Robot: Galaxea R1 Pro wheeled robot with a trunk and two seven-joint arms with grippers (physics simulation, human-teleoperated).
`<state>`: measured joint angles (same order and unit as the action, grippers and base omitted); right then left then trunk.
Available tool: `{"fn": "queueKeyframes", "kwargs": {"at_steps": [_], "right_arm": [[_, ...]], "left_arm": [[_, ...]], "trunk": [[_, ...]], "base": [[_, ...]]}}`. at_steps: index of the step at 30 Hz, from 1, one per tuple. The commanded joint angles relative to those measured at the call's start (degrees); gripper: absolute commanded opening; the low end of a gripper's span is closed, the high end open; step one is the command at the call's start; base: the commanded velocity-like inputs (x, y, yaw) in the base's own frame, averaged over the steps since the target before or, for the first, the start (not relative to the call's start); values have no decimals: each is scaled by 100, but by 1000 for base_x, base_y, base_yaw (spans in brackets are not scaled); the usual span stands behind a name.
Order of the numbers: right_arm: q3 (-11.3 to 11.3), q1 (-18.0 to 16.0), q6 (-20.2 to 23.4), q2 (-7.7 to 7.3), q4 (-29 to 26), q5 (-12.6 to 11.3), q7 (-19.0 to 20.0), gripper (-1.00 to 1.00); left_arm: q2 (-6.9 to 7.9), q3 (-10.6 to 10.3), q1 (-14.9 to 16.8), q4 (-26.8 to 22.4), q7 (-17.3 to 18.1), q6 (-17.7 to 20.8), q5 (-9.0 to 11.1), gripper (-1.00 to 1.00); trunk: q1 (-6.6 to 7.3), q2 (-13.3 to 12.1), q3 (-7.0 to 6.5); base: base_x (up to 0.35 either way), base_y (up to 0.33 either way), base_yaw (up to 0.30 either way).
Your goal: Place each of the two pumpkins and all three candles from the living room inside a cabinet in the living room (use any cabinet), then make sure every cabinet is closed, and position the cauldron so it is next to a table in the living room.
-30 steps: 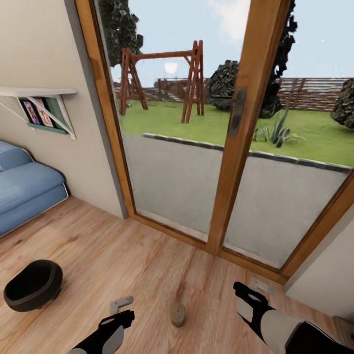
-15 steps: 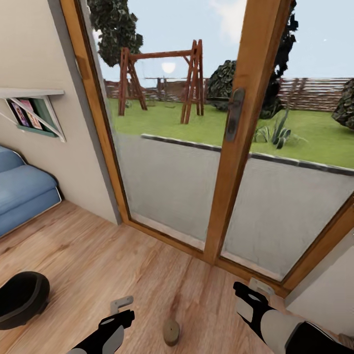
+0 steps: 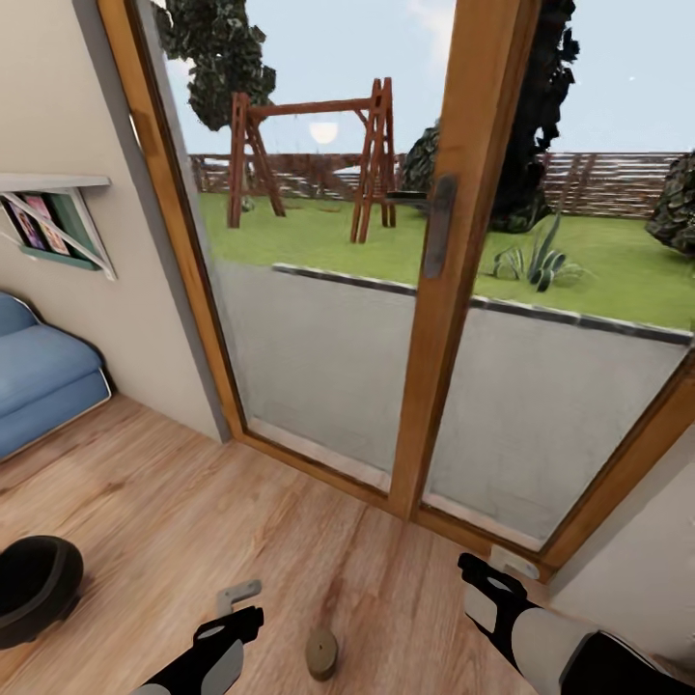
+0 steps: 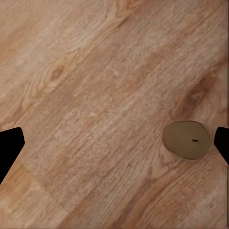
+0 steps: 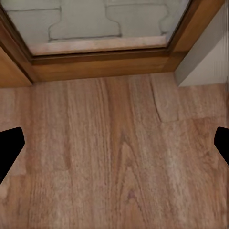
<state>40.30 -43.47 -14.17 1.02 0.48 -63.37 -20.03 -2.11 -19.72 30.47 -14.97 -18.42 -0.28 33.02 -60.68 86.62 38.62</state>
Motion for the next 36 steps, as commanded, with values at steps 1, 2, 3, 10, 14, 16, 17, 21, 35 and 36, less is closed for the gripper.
{"fn": "queueKeyframes", "kwargs": {"at_steps": [1, 2, 3, 10, 14, 16, 17, 21, 35, 36], "right_arm": [[48, -4, -16, 3, 5, -53, -9, 100], [48, -4, -16, 4, 5, -53, -9, 100], [48, -4, -16, 4, 5, -53, -9, 100], [48, -4, -16, 4, 5, -53, -9, 100], [48, -4, -16, 4, 5, -53, -9, 100], [48, -4, -16, 3, 5, -53, -8, 100], [48, -4, -16, 3, 5, -53, -8, 100], [48, -4, -16, 4, 5, -53, -7, 100], [48, -4, -16, 2, 5, -53, -4, 100], [48, -4, -16, 3, 5, -53, -6, 100]], "left_arm": [[5, -49, 3, -3, -39, -8, 47, 100], [5, -49, 3, -1, -39, -11, 47, 100], [5, -50, 3, 1, -39, -13, 47, 100], [8, -50, 3, 3, -39, -16, 47, 100], [7, -50, 3, 3, -39, -16, 47, 100], [7, -50, 3, 3, -39, -16, 47, 100], [8, -50, 3, 3, -39, -16, 47, 100], [9, -50, 3, 3, -39, -16, 43, 100], [9, -50, 3, 3, -37, -16, 45, 100], [9, -50, 3, 3, -38, -16, 46, 100]], "trunk": [[0, 2, 5], [0, 2, 5], [0, 2, 5], [0, 2, 5], [0, 2, 5], [0, 2, 5], [0, 2, 5], [0, 2, 5], [0, 2, 5], [0, 2, 5]], "base": [[0, -126, -94], [0, -106, -123], [0, -94, -167], [0, -77, -215], [0, -156, -47], [0, -177, -9], [0, -134, -5], [0, -44, -2], [53, -113, 0], [35, -67, 0]]}}
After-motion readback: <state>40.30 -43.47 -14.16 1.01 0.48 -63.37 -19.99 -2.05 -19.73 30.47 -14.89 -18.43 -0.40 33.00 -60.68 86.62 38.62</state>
